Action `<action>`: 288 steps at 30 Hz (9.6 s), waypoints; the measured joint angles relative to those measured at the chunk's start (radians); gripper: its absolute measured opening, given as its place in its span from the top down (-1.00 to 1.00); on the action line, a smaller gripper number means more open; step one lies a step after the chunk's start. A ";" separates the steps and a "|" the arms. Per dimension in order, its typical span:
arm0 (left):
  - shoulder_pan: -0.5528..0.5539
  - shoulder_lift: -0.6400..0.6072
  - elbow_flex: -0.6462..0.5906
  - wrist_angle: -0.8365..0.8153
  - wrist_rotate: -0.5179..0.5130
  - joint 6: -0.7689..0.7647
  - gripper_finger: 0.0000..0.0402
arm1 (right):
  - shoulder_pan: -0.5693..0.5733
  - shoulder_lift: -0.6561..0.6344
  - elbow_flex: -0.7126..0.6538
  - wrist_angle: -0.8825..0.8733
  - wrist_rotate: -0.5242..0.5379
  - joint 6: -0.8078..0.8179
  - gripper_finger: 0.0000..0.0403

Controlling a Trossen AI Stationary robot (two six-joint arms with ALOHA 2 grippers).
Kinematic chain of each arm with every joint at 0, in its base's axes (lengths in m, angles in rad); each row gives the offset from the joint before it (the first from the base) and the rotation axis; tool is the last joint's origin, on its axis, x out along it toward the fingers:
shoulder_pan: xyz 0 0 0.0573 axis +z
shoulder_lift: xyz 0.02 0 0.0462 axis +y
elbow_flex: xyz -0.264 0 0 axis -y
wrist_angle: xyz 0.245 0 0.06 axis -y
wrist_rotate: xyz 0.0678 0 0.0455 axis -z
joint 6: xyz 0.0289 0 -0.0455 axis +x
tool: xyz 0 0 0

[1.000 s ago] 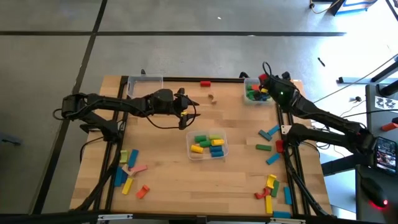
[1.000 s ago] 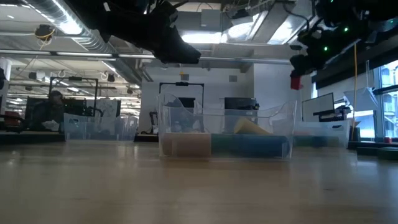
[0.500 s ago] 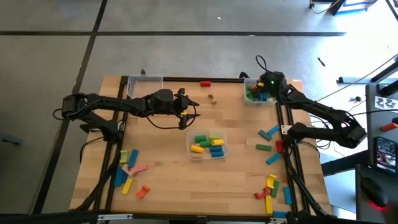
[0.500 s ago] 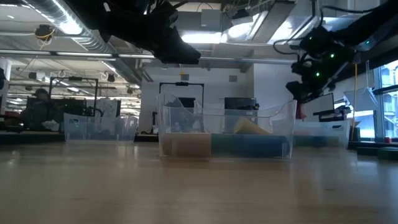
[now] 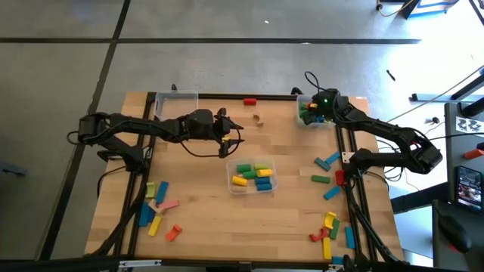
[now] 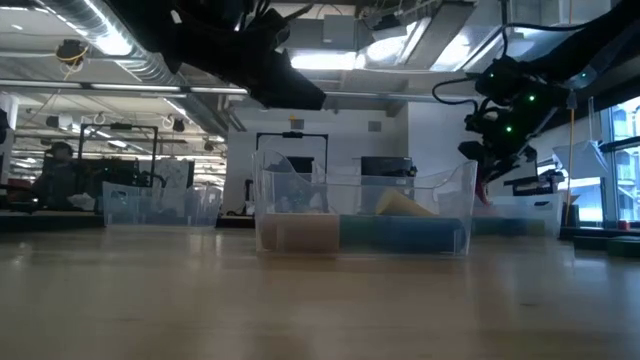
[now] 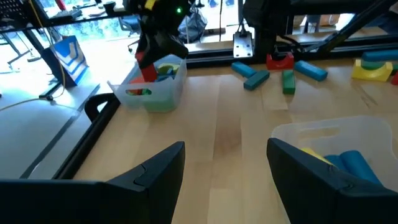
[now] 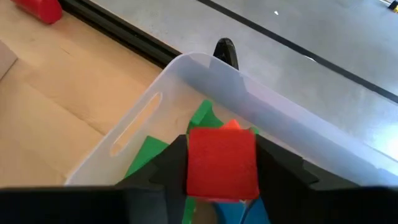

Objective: Sort blocks by size
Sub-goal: Put the red arch block into the top right transparent bin, then put the light brown arch block into the top right transparent bin, then put the red cylindrical block into the bottom transparent bin

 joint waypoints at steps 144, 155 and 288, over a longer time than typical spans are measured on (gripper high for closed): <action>0.210 0.178 0.311 -0.400 -0.097 0.058 -0.11 | 0.157 -0.045 0.219 -0.326 -0.017 0.127 -0.35; 0.302 0.468 0.608 -0.588 -0.097 0.298 -0.11 | 0.407 -0.142 0.219 -0.328 -0.017 0.135 -0.34; 0.331 0.730 0.808 -0.763 0.161 0.381 0.23 | 0.570 -0.007 0.063 0.049 0.087 0.075 -0.34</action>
